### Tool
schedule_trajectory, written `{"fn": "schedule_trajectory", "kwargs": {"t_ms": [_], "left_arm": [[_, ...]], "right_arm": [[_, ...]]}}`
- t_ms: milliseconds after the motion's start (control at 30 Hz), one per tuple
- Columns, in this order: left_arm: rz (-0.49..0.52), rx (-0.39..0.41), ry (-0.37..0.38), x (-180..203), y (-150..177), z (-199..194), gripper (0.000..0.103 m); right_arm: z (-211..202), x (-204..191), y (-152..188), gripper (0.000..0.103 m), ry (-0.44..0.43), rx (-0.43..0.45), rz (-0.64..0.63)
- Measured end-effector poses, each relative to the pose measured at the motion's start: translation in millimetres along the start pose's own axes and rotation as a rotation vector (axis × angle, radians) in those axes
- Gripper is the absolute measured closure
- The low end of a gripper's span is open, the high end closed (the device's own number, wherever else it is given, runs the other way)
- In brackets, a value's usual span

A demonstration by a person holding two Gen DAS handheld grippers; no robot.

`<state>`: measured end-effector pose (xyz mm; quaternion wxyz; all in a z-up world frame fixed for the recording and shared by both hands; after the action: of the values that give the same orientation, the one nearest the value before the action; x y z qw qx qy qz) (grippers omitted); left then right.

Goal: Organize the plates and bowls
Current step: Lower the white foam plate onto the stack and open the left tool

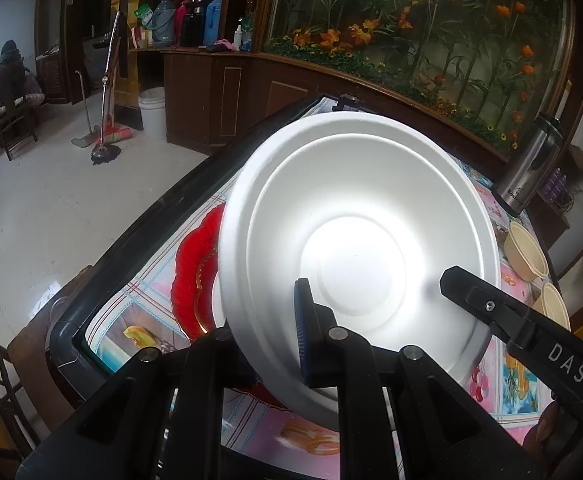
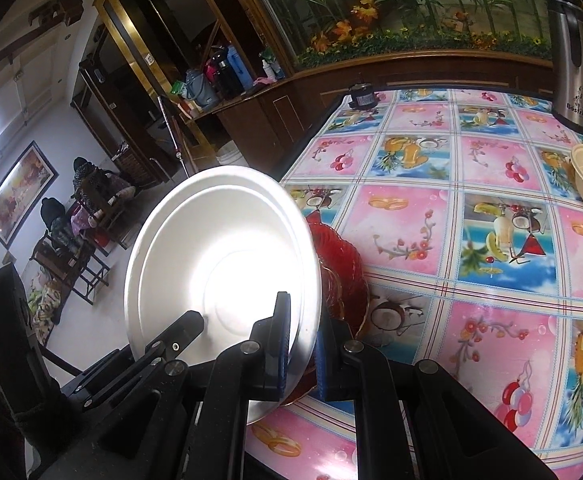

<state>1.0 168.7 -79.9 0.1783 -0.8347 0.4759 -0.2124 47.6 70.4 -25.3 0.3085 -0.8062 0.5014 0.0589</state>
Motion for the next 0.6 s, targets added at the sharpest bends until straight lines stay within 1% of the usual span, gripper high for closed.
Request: {"fn": "schedule_trajectory", "kwargs": {"t_ms": [333,600], "left_arm": [[-0.027,-0.014,-0.033,-15,-2,3,0.091],[-0.052,-0.055,-0.056,-26,1,21,0.091]], "right_arm": [[19,-6,-6,0.093,-0.021,-0.045,0.000],[42,-7,-7,0.093,-0.027,-0.098,0.000]]}}
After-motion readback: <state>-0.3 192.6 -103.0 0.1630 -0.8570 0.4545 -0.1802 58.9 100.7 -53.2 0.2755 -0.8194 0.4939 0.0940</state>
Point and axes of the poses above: each gripper's, at about its wrist camera, not at the fingertips, and z roughly the way its jaws point, x to its right, y to its underside, the point moved 4 cm from there along z, roughly the way its jaws point, and after that the axes turned 13 degrees about -x, right-handed, at the moved point
